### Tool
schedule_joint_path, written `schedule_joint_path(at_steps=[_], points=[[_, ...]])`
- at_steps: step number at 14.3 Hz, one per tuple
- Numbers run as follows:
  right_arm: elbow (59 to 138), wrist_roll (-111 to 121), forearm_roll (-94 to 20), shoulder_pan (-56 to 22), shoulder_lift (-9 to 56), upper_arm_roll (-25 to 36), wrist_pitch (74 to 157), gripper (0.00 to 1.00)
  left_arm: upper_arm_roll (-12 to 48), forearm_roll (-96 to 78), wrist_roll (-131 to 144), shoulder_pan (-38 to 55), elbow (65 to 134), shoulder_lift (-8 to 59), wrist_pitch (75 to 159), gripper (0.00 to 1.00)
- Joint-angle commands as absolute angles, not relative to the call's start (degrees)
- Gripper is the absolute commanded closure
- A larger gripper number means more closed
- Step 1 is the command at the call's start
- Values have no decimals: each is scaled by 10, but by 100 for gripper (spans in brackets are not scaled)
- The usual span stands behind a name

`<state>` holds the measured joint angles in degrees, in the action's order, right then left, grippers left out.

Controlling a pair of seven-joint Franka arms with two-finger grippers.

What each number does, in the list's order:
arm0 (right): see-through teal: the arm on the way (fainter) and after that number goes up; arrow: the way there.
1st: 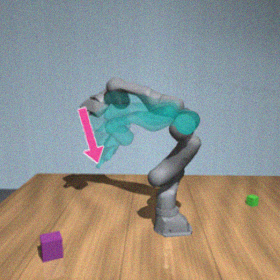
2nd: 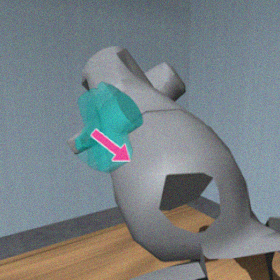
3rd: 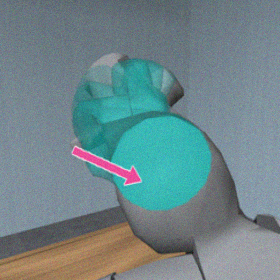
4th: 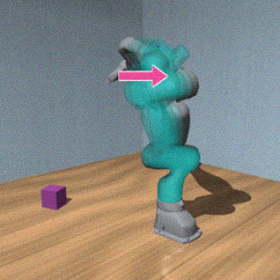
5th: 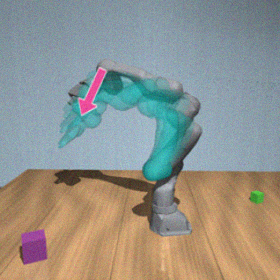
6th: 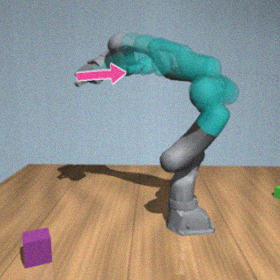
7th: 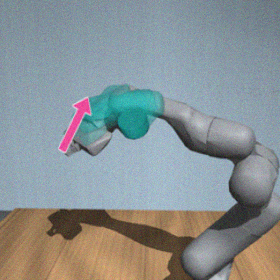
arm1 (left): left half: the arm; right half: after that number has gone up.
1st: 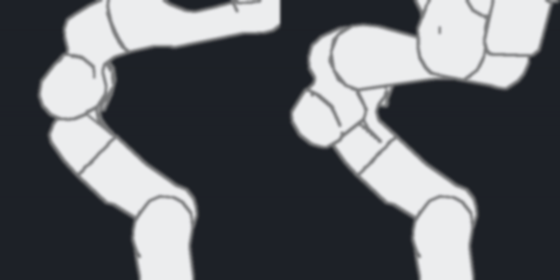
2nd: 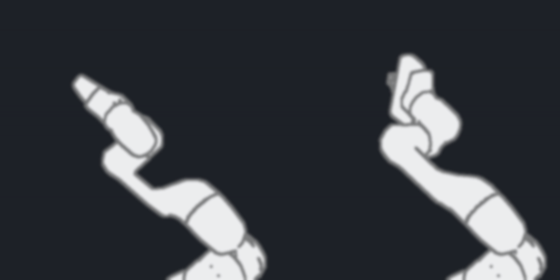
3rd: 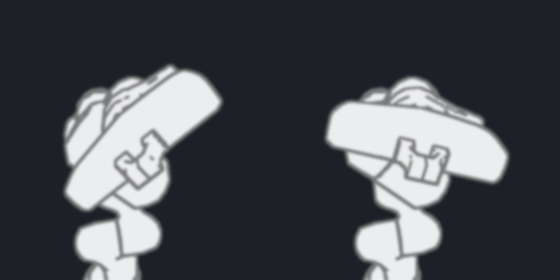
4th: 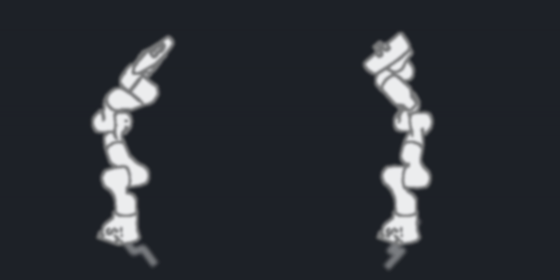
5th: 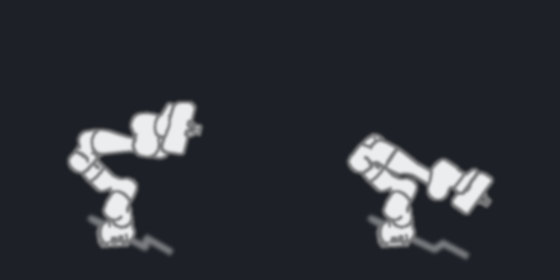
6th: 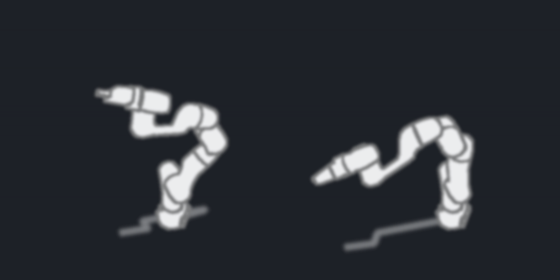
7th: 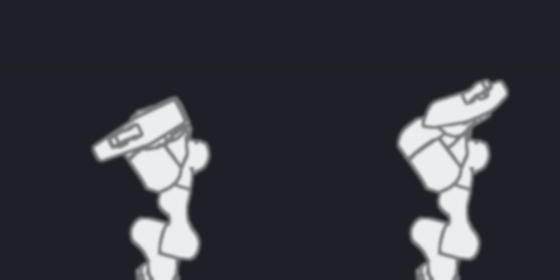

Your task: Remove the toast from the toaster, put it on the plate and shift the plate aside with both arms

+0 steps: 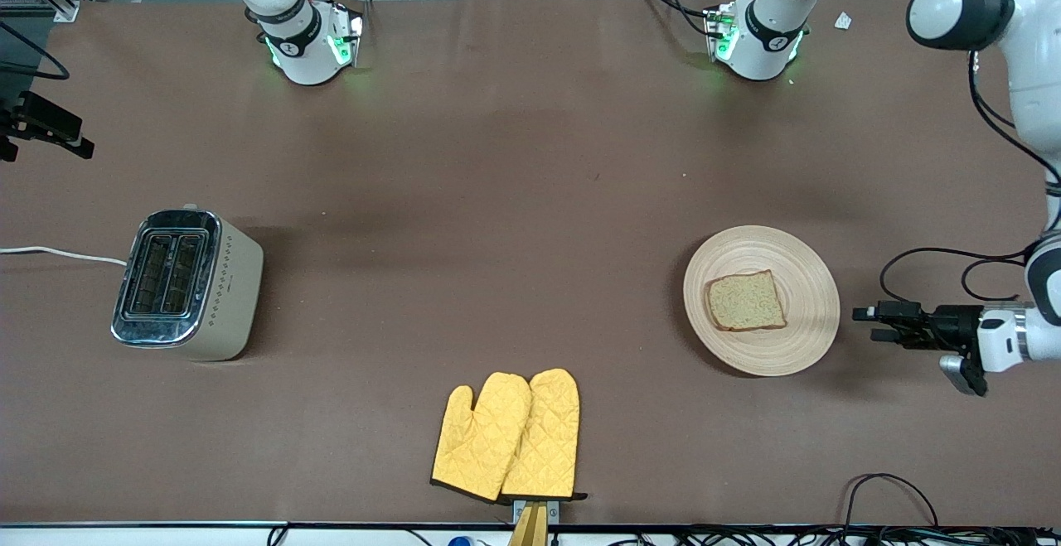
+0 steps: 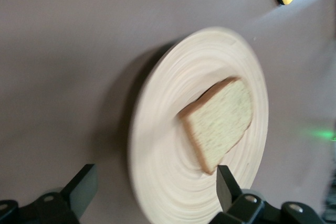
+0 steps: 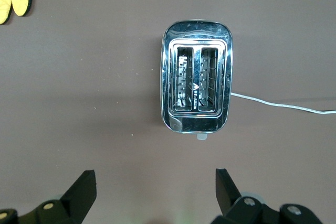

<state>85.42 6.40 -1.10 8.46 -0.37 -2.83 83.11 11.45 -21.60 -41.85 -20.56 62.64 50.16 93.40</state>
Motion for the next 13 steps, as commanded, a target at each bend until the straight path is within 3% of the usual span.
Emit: schedule_joint_path(at_steps=[1, 7, 10, 13], points=[[870, 59, -3, 91, -14, -35, 835, 0, 100, -136, -334, -130, 646, 391, 941, 0], [867, 59, -3, 85, -14, -39, 838, 0, 106, -6, -61, -17, 656, 217, 905, 0], [867, 59, -3, 85, -14, -39, 838, 0, 112, -9, 17, -19, 673, 152, 821, 0], [867, 59, -3, 87, -13, -39, 836, 0, 112, -10, 18, -44, 756, 87, 862, 0]])
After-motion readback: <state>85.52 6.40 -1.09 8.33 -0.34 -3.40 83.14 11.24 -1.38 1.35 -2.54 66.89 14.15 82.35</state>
